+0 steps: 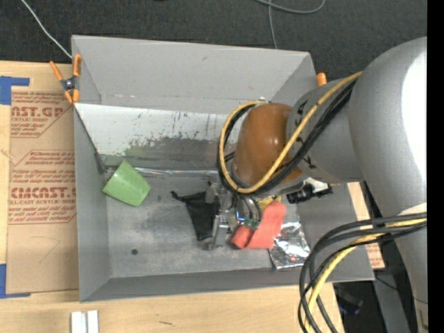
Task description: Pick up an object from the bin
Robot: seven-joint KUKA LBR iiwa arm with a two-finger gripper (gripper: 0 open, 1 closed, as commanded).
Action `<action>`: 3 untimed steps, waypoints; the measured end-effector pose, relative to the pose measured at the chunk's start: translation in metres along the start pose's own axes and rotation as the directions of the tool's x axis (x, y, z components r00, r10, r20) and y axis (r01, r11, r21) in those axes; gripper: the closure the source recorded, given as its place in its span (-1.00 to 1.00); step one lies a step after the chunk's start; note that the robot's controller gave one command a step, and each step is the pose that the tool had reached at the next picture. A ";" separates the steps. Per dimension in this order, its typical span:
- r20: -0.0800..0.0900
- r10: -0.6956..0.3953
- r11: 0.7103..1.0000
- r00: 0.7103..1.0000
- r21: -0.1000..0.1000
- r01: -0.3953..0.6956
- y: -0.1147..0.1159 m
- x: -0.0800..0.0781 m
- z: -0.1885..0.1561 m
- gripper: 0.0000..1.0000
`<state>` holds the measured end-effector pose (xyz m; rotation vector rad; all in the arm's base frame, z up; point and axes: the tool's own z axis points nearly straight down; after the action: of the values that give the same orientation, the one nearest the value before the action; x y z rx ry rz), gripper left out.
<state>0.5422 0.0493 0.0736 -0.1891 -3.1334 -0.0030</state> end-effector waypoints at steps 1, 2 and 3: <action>0.008 0.211 0.977 0.977 -0.003 -0.211 -0.004 -0.001 -0.087 -1.00; -0.004 -0.002 1.000 1.000 0.001 0.002 0.001 0.001 0.003 -1.00; 0.008 0.252 0.968 0.968 -0.004 -0.252 -0.008 0.009 0.004 -1.00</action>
Offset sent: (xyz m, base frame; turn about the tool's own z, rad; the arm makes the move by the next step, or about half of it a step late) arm 0.0000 0.0000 0.0000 0.0000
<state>0.5320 0.0429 0.0695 -0.5879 -3.0922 -0.0066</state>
